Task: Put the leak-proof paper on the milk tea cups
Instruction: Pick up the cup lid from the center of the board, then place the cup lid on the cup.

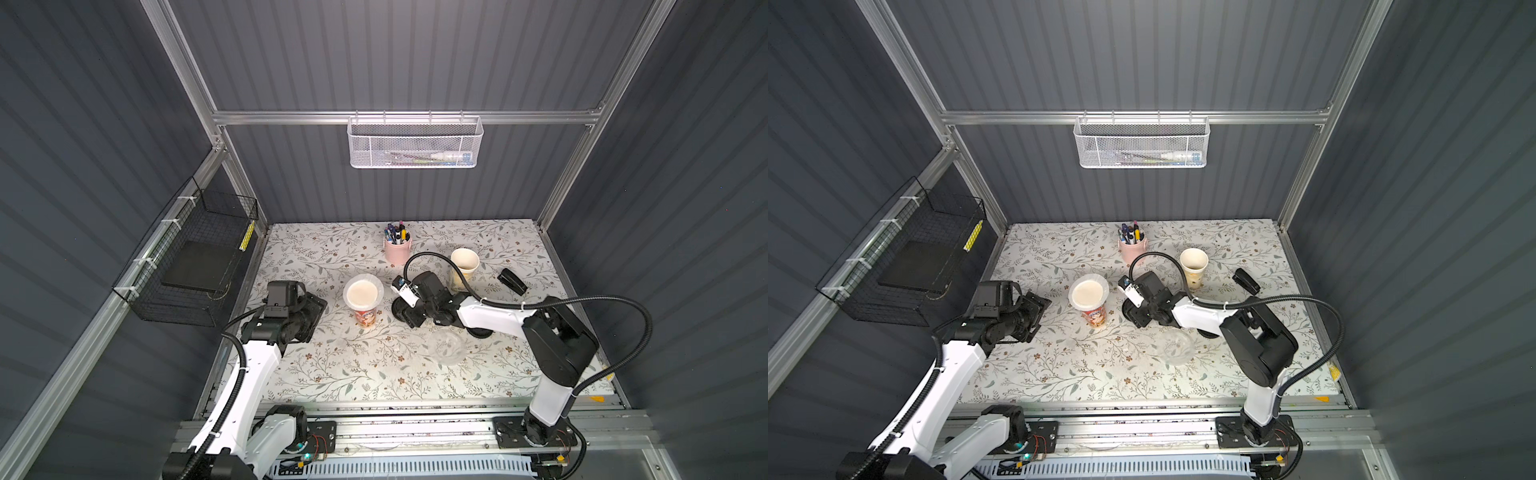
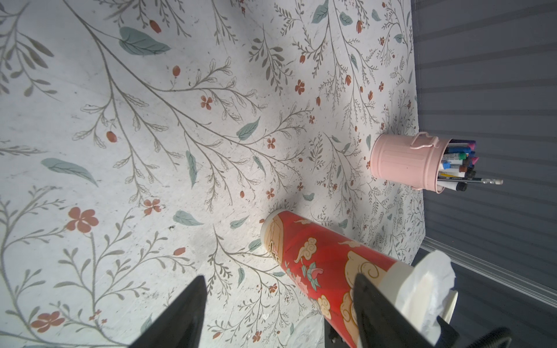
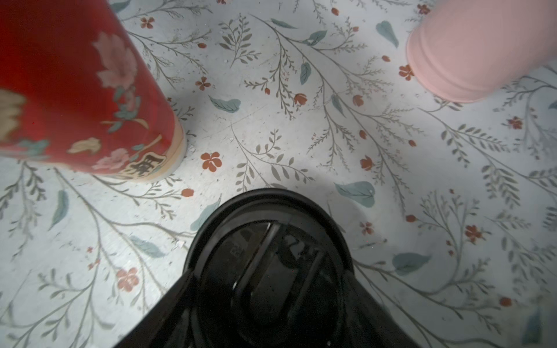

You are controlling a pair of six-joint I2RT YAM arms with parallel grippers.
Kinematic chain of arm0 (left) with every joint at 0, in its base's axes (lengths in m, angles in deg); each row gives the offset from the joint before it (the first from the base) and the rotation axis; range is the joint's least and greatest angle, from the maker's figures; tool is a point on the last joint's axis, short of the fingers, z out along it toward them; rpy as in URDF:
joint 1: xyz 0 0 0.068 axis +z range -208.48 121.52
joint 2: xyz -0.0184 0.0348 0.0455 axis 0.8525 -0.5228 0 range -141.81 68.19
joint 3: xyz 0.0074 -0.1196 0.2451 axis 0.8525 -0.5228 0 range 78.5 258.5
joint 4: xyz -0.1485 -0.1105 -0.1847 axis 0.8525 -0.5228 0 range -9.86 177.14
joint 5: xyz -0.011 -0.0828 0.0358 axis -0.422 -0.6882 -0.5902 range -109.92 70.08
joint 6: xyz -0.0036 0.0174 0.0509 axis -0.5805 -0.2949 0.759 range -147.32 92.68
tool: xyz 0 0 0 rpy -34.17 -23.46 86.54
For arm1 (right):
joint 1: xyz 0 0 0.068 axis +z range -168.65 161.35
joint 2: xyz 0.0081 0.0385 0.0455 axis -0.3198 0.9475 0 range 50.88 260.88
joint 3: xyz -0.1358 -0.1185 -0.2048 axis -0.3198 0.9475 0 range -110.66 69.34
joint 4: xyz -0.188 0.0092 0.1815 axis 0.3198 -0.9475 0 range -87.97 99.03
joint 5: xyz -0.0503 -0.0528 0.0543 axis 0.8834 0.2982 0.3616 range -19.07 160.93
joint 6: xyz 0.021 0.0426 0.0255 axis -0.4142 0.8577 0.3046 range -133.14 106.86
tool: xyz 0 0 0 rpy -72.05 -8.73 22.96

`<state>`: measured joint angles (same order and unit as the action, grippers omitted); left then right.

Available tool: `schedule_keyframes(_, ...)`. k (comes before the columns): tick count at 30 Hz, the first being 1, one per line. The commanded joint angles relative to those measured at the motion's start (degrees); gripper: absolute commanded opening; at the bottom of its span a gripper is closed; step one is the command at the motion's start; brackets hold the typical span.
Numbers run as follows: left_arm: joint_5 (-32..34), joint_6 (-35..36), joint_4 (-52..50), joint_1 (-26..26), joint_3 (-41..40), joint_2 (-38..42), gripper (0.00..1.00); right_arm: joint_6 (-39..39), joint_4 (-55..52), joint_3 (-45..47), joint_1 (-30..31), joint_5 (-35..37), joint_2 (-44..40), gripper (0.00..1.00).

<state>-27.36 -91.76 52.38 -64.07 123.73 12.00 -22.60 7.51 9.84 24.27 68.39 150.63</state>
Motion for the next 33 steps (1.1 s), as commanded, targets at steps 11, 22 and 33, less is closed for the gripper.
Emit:
schedule_keyframes(11, 0.46, 0.96, 2.50, -0.04, -2.23, 0.61, 0.77, 1.46, -27.81, -11.03, 1.54, -2.69, -17.48, 0.66)
schedule_keyframes(22, 0.06, 1.77, 1.90, -0.04, -2.07, 1.51, 0.77, -2.94, -37.28, -34.01, 8.12, -3.52, -5.08, 0.67)
schedule_keyframes(33, 0.24, 3.47, 0.23, 0.00, -1.38, 2.62, 0.77, -7.27, -38.36, -50.14, 9.88, -5.11, 10.26, 0.68)
